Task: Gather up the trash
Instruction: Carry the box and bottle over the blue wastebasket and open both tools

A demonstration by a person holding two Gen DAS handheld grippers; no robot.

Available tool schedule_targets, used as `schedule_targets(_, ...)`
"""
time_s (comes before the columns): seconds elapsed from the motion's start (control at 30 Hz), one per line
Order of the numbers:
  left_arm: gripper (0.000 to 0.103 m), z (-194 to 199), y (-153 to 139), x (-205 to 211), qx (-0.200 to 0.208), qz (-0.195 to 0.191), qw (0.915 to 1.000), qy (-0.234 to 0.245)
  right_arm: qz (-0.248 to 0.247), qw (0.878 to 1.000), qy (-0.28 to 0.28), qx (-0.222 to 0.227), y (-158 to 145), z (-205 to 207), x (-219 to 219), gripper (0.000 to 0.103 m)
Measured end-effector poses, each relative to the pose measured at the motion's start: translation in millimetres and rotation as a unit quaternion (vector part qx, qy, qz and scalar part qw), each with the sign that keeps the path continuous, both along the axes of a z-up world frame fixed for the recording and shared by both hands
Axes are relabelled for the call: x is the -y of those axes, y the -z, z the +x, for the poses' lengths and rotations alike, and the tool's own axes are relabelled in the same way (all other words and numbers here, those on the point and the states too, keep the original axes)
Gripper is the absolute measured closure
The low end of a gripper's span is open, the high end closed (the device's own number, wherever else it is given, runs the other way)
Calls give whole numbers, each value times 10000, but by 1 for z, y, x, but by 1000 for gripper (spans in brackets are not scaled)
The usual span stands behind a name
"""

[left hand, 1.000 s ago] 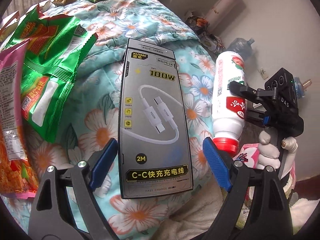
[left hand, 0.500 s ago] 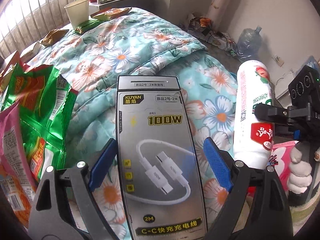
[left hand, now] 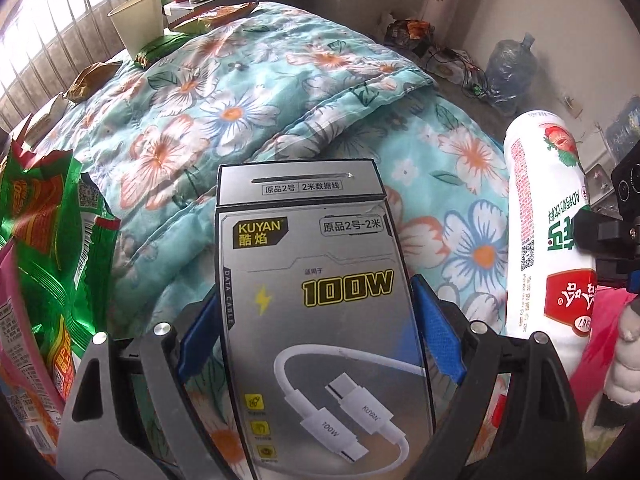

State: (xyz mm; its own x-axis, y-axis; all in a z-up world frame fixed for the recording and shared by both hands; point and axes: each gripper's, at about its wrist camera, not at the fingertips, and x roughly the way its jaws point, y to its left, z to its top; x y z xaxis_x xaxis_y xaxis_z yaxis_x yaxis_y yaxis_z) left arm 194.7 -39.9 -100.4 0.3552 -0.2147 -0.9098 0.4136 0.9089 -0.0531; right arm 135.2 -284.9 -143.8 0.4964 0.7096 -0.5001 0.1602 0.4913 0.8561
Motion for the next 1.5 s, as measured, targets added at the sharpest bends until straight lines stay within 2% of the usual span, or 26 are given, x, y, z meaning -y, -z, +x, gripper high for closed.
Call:
schedule_targets(0.4, 23, -7, -8, 2, 316, 99, 9994, -58, 238, 9991, 324, -111, 4, -6, 13, 35)
schedule_targets(0.63, 23, -14, -16, -3, 530, 47, 9986, -74, -45, 9985, 514, -188, -5, 2, 15, 35)
schedule_targets(0.87, 23, -16, -21, -16, 631, -133, 9977, -219, -238, 9987, 421, -173, -16, 25, -2, 35)
schedule_targets(1.27, 24, -16, -30, -38, 818, -316, 9948, -525, -471, 9970, 460, -410, -5, 58, -25, 35)
schedule_targets(1.5, 24, -20, -38, -42, 941, -415, 9931, -555, -751, 9954, 497, -338, -10, 60, -29, 39)
